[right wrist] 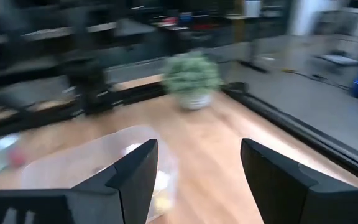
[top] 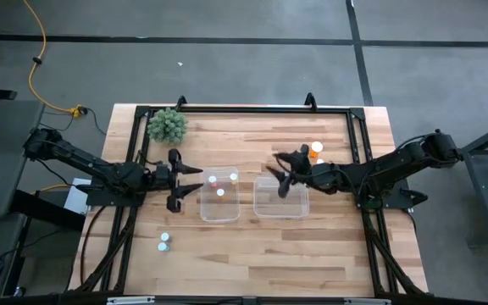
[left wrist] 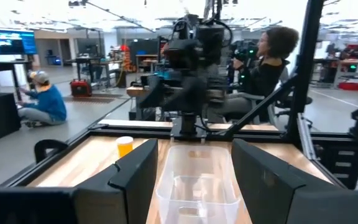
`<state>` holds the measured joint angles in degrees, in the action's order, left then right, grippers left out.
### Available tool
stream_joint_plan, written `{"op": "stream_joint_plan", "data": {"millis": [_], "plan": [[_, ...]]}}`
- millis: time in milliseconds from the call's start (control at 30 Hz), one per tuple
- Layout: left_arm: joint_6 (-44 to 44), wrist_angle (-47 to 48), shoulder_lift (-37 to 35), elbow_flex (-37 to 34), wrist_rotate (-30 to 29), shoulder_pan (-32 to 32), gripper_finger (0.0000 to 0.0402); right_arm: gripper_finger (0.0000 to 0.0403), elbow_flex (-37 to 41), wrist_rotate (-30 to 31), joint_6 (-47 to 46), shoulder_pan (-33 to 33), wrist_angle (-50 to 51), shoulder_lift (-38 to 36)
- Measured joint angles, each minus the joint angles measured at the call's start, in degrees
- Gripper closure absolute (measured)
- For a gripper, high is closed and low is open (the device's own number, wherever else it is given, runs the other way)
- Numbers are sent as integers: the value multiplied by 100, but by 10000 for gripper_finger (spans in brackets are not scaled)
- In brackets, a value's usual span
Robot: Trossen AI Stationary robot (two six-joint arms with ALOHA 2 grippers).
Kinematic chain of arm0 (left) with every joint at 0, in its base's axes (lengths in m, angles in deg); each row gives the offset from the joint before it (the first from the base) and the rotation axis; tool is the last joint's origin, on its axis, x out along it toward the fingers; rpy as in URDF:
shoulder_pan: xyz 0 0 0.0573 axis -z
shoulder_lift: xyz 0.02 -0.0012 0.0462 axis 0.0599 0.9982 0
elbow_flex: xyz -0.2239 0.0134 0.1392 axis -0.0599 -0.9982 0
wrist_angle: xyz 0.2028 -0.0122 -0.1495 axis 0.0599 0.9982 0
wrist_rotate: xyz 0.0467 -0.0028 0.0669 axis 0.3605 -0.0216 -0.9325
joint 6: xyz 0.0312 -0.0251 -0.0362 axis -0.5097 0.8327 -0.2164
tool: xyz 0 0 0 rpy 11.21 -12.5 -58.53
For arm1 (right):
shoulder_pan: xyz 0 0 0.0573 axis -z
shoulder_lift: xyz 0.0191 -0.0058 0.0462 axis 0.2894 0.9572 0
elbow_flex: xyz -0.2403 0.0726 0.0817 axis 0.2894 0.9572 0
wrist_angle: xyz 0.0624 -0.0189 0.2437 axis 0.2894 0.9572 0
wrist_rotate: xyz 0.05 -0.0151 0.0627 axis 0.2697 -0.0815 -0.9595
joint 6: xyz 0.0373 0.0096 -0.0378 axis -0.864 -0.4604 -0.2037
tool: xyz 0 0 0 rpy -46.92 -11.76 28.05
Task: Pick and place medicine bottles into bin by pill shape (circle, oval)
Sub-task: Put the yellow tablet bottle into the left transparent bin
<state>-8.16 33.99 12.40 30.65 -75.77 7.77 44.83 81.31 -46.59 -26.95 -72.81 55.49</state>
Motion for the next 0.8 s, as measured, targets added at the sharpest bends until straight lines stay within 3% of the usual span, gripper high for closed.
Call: {"op": "stream_joint_plan", "data": {"millis": [167, 400, 600, 800], "plan": [[3, 2, 0, 0, 143, 0, 206, 179, -475, 1397, -914, 1, 1626, 0], [42, 4, 0, 0, 143, 0, 206, 179, -1112, 2180, -3576, 33, 5115, 0], [49, 8, 0, 0, 142, 0, 206, 179, -1049, 2089, -5671, 268, 7101, 0], [49, 10, 0, 0, 117, 0, 206, 179, -788, 1460, -6651, 580, 7987, 0]]}}
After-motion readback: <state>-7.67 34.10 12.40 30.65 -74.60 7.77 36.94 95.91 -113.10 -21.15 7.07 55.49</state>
